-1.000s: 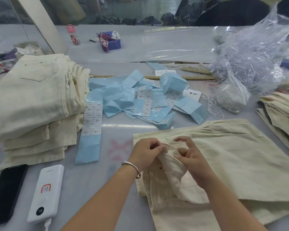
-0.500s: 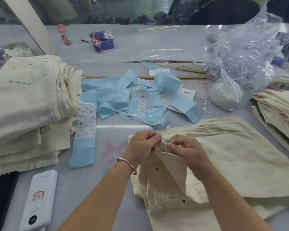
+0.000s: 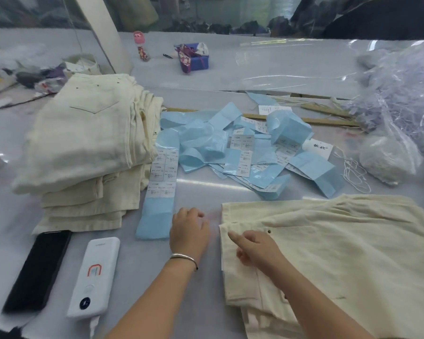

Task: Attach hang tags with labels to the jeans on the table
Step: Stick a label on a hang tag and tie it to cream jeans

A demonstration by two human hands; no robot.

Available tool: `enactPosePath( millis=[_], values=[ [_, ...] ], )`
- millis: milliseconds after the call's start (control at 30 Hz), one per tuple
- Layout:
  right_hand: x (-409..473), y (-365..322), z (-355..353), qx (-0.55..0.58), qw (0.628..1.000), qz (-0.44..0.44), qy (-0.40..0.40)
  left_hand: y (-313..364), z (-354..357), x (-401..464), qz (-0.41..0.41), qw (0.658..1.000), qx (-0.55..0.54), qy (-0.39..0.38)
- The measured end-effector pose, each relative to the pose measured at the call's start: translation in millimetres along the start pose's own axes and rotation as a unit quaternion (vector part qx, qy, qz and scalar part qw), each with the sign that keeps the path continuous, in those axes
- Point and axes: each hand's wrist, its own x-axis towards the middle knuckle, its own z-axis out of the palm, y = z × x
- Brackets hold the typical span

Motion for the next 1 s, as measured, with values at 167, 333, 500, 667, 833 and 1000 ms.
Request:
enactPosePath(
  millis=[167,333,500,667,833,1000],
  values=[
    [18.0,-11.1,12.8,-0.155,0.985,-0.067,0.046,-46.1,-23.6,20.2,-0.087,0.985,0.136,0.062],
    [33.1,-18.0,26.8,-0.109,0.991,-0.078,0.025,-57.7,-36.5,55.2,-0.232,0.964,0.125,0.030],
    [51.1,-25.5,24.2,-0.037,0.994,-0.094,0.033,-62.4,-35.5,84.8,-0.252,0.966,0.047,0.023],
    [76.4,-40.0,21.2,-0.016,0.995,-0.092,0.044,-69.1,-32.9,96.0,-0.227,0.934,-0.274,0.036],
    [106.7,-70.7,27.8,-0.011,0.993,-0.109,0.040,-59.2,-40.9,90.4,-0.224,0.808,-0.543,-0.057],
    [130.2,-104.9,43.4,-0.066,0.973,-0.215,0.044,-47.6,-49.9,83.6,-0.136,0.761,-0.614,-0.158]
  ],
)
